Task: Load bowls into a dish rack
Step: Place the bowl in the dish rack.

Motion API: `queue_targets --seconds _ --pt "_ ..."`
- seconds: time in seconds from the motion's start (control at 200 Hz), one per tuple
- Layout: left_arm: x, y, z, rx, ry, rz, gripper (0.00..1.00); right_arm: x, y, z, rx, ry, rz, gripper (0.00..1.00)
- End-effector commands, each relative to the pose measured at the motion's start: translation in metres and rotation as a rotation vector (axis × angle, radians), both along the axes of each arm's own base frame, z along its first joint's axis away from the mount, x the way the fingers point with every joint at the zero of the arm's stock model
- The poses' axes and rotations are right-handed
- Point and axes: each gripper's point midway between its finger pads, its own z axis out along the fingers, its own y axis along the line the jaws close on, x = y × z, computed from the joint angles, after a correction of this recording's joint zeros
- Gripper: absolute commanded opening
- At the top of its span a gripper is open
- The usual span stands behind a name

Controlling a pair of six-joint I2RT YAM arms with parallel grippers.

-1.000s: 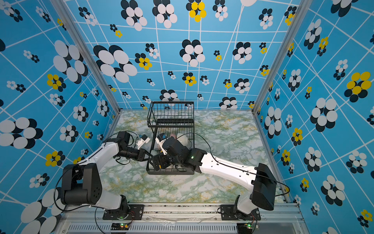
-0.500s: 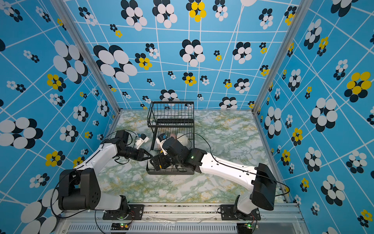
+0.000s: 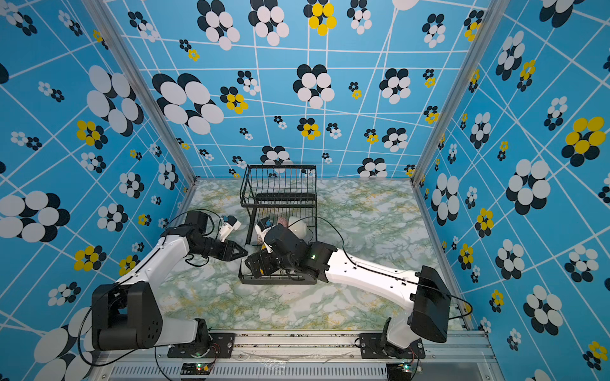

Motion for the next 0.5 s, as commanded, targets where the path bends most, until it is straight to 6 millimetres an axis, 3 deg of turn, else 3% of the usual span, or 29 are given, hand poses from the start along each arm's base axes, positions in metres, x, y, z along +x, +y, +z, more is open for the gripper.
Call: queue_targets --seconds 0.0,0.14,0.35,0.495 --pt "-0.002 0.004 0.0 0.005 -0.002 0.016 0.34 0.007 -0.012 0.005 -0.044 -0.017 -0.063 0.96" --pt "-0.001 0.005 0.002 0.008 -0.009 0.02 0.35 0.023 -0.03 -0.007 -0.105 0.008 -0.139 0.97" --pt "0.002 0.012 0.008 0.041 -0.047 0.054 0.36 0.049 -0.076 -0.025 -0.163 0.055 -0.283 0.95" --pt "0.007 0.026 0.008 0.094 -0.058 0.11 0.37 0.064 -0.111 -0.038 -0.19 0.092 -0.373 0.87"
